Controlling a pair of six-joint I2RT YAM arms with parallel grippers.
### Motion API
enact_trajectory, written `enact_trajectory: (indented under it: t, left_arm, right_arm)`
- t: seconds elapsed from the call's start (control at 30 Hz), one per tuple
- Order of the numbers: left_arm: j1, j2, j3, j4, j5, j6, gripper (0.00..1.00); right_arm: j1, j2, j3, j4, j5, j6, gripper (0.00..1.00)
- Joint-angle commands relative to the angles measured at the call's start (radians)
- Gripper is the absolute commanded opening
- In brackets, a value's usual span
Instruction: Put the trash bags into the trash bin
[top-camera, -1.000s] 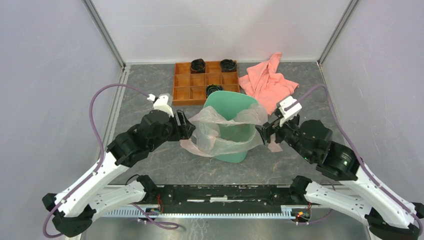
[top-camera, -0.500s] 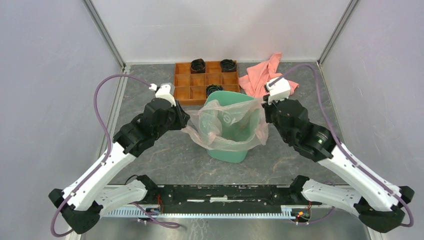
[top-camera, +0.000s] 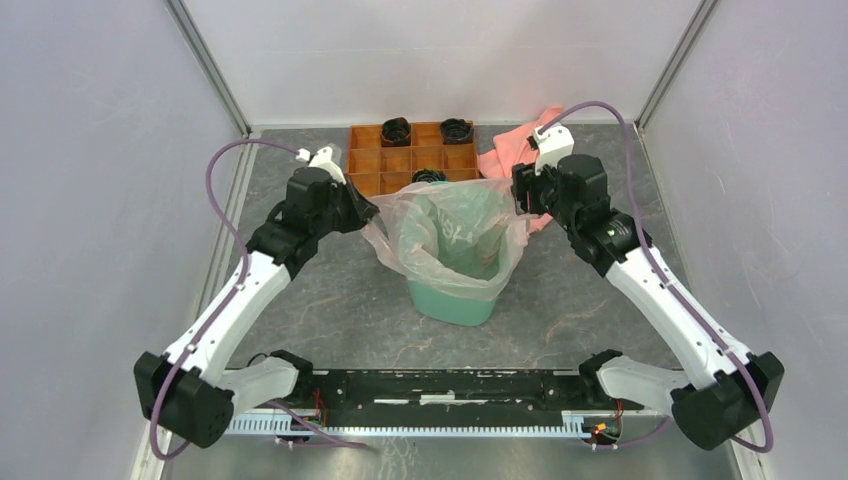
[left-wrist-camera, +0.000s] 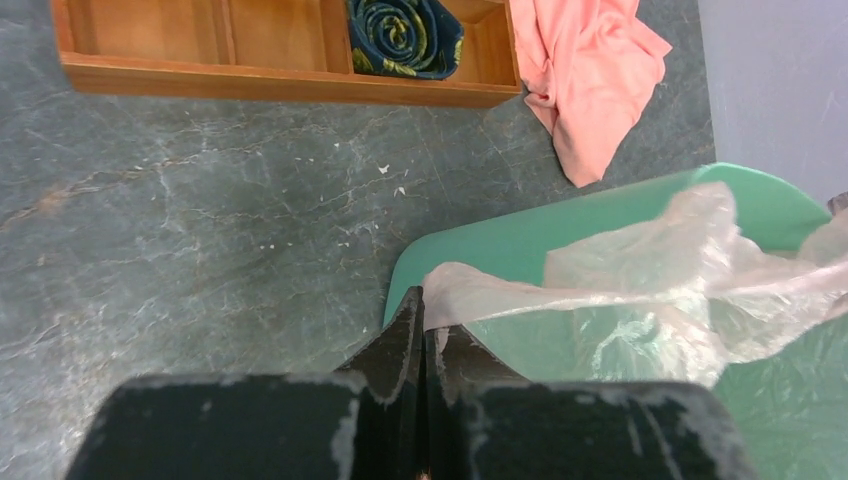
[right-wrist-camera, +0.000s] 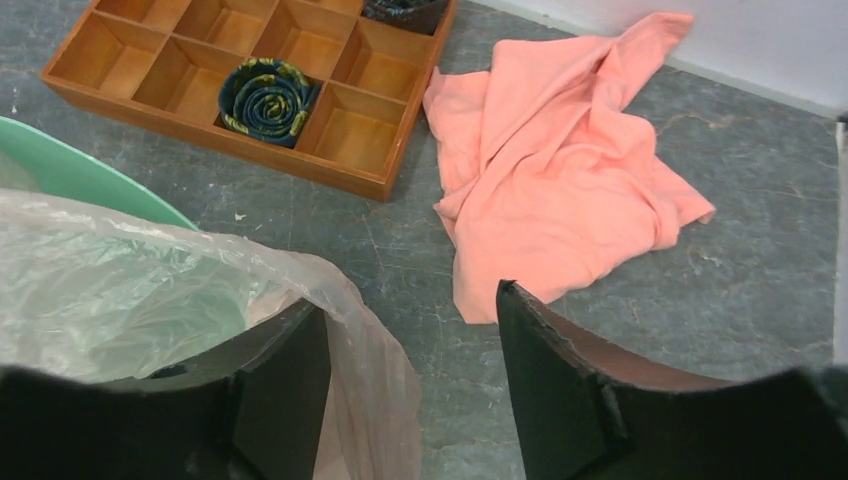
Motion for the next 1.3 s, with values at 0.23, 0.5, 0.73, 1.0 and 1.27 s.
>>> enact_trajectory:
  t: [0.23, 0.5, 0.73, 1.0, 1.27]
  left_arm:
    - [0.07, 0.115, -0.119, 0.263, 0.246, -0.057, 0.02]
    - [0.07, 0.106, -0.191, 0.316, 0.291, -0.074, 0.02]
    - [0.07, 0.079, -0.224, 0.346, 0.335, -0.12, 0.02]
    - [0.069, 0.057, -0.246, 0.341, 0.322, -0.135, 0.02]
    - [0.071, 0.11, -0.243, 0.336, 0.297, -0.162, 0.02]
  right_arm:
    - [-0.085, 0.043, 0.062, -0.063, -0.246, 0.008, 0.94]
    - [-0.085, -0.081, 0.123, -0.233, -0.386, 0.001, 0.98]
    - [-0.085, -0.146, 0.149, -0.3, -0.359, 0.058, 0.98]
    - [-0.085, -0.162, 0.097, -0.186, -0.234, 0.055, 0.52]
    - [-0.098, 0.008, 0.042, 0.037, -0.259, 0.081, 0.23]
